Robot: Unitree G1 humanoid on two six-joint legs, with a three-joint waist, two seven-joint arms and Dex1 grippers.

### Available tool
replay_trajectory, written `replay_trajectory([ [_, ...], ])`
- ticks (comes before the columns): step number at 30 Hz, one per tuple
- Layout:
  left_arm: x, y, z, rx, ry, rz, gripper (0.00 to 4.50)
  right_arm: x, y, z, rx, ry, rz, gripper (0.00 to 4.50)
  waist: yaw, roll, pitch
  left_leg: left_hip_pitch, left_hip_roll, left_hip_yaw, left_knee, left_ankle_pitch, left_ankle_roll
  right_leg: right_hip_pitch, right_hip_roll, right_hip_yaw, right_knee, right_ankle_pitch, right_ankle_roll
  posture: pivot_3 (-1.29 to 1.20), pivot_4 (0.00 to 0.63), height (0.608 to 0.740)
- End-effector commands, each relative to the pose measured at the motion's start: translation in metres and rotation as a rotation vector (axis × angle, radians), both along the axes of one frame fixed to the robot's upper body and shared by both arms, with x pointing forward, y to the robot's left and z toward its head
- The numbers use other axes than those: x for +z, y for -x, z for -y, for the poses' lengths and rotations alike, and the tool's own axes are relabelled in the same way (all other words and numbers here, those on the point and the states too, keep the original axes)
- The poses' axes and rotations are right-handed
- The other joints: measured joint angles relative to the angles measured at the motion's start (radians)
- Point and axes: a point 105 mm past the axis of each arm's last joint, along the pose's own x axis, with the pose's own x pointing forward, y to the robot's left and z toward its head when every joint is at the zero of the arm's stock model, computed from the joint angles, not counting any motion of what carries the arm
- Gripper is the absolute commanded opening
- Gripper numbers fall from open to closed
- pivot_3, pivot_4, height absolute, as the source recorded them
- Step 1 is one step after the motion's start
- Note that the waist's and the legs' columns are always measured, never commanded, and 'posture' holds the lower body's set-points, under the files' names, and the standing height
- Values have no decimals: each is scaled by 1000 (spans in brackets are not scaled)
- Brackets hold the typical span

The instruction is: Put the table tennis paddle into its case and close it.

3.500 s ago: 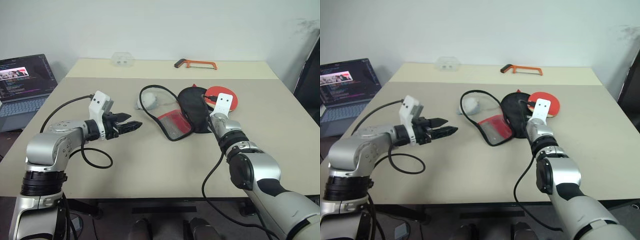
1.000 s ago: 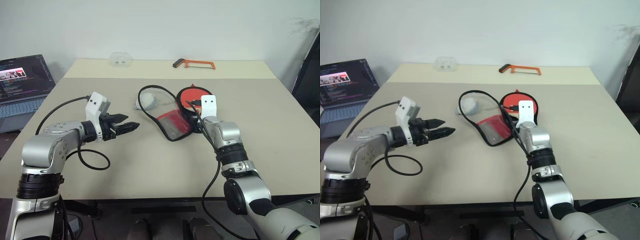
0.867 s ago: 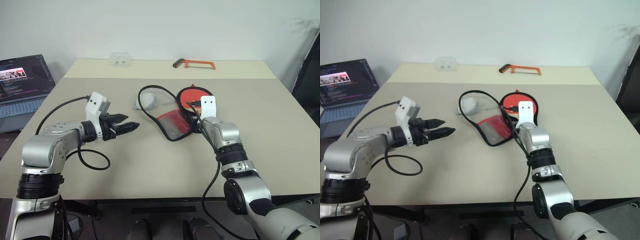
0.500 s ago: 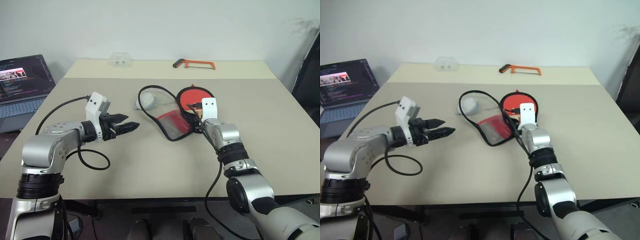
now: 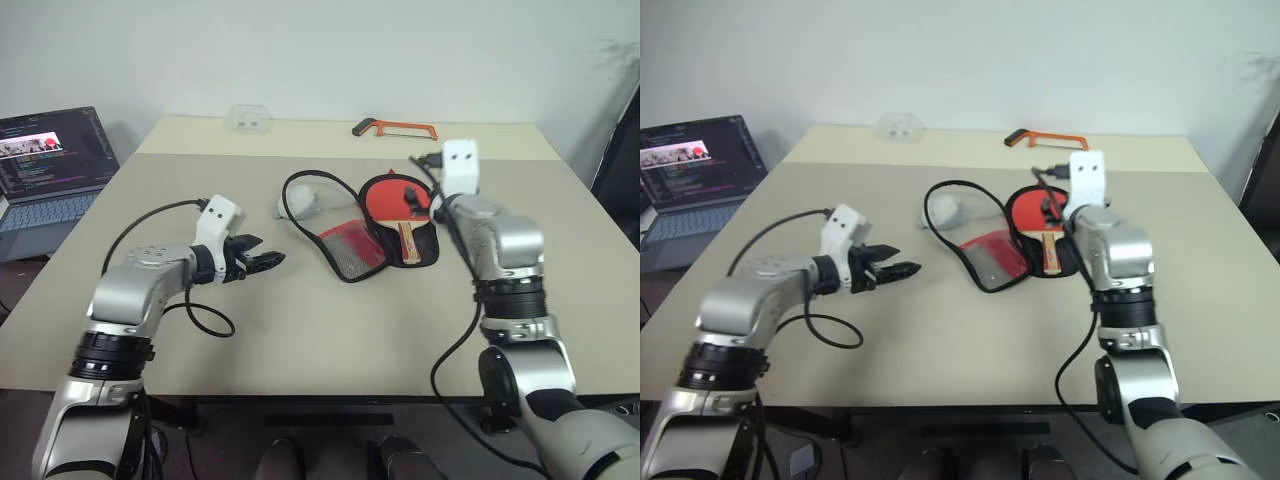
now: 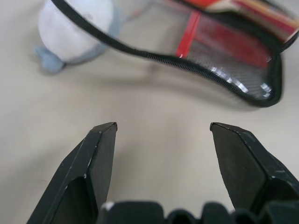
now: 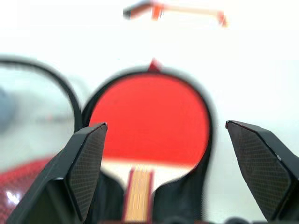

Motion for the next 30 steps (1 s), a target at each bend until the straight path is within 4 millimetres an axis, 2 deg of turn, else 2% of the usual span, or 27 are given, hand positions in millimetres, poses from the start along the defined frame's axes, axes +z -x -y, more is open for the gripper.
replay_trajectory([
  [1,-3,-19,18,-9,-52,48,3488,19,10,12,22,-38,87,4473,6,0,0,0,0,0,0,0,0,0,0,0,0,0,0,0,150,740],
  [4,-12,-36,38,-18,-53,50,3488,25,15,21,10,-56,121,4473,11,0,0,0,0,0,2,0,0,0,0,0,0,0,0,0,150,740],
  [6,-13,-45,47,-18,-63,69,3488,29,19,18,36,-59,144,4473,8,0,0,0,0,1,2,0,0,0,0,1,0,0,0,0,150,740],
  [7,-12,-46,55,-50,-52,72,3303,32,22,17,52,-50,157,4494,6,0,0,-1,0,1,2,0,0,0,0,1,0,0,0,0,150,740],
  [10,-14,-47,66,-88,-52,74,2529,34,28,15,72,-35,173,4500,5,0,0,-1,1,0,1,0,0,0,1,1,0,0,0,0,150,740],
  [15,-13,-55,72,-73,-53,100,696,30,34,16,83,-33,156,4500,7,0,0,-1,0,0,1,0,0,0,1,1,0,0,0,0,150,740],
  [17,-7,-59,79,-76,-42,126,32,20,42,4,196,-37,107,4500,10,0,0,-1,0,0,1,0,0,0,1,1,0,0,0,0,150,740],
  [19,-2,-63,87,-81,-30,153,32,11,51,-6,294,-30,69,4500,13,0,0,-1,0,0,2,0,0,0,1,0,0,0,0,0,150,740],
  [21,9,-66,106,-116,6,181,32,3,61,-11,381,-22,38,4500,16,0,0,-1,0,0,2,0,0,0,1,0,0,0,0,0,150,740],
  [23,31,-70,140,-169,51,262,32,-2,75,-17,482,1,21,4500,29,0,0,-3,-1,-1,3,0,0,0,1,-1,0,0,1,0,150,740],
  [26,57,-70,186,-218,121,327,32,1,85,-17,522,6,28,4500,36,0,0,-9,-1,-5,9,0,0,0,1,-5,-1,0,1,0,150,740],
  [29,63,-61,232,-278,135,336,32,11,96,-19,555,6,72,4500,36,0,0,-12,-2,-7,13,0,0,-1,1,-6,-2,2,3,0,150,740],
  [30,62,-58,242,-285,133,337,32,14,98,-19,557,5,83,4500,35,0,0,-13,-3,-7,13,0,0,-1,0,-6,-2,2,4,0,150,740],
])
